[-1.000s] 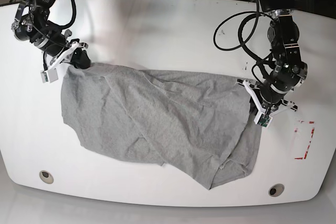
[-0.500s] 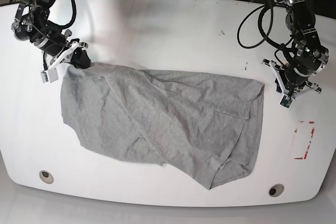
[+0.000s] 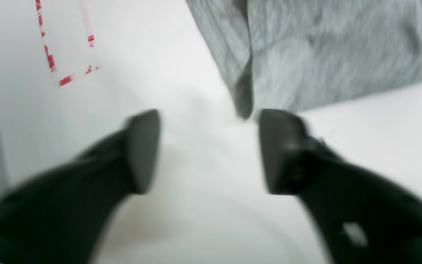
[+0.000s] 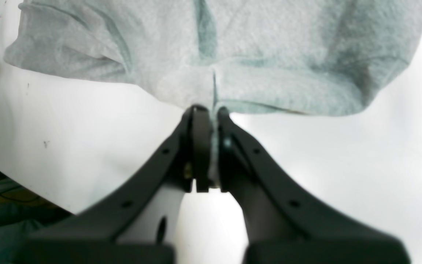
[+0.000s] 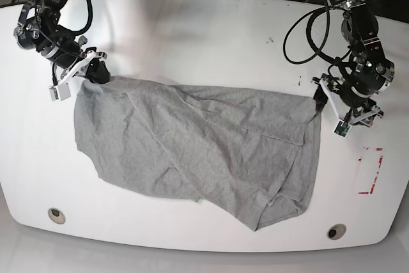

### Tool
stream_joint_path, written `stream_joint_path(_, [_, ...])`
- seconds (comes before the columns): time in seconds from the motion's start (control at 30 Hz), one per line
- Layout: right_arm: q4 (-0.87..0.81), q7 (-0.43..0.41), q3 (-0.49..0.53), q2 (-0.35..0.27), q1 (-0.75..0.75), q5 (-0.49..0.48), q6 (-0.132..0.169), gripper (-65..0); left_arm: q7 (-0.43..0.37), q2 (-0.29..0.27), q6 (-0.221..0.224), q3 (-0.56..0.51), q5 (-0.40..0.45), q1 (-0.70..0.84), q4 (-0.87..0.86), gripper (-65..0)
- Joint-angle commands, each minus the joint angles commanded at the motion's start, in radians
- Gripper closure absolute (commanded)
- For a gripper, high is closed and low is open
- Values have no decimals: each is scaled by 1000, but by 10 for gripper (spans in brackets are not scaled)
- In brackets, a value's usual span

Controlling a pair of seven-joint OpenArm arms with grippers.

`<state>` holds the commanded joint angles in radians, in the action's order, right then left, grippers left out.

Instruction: Layout the t-shirt on the table in an organized manner, then fold the t-shirt properly

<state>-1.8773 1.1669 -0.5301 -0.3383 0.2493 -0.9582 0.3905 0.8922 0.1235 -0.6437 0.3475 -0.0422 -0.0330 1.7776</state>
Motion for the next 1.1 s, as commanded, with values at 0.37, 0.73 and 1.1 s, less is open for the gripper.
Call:
stream_joint_path(0.37, [0, 0, 0, 0, -2, 0, 0, 0, -109, 3, 51, -38, -2, -46, -229, -518])
stream_joint_path(0.73, [0, 0, 0, 0, -2, 0, 0, 0, -157, 3, 54, -64, -2, -51, -359, -518])
stream_joint_path(1.1, [0, 0, 0, 0, -2, 0, 0, 0, -239, 25, 54, -74, 0, -49, -476, -516])
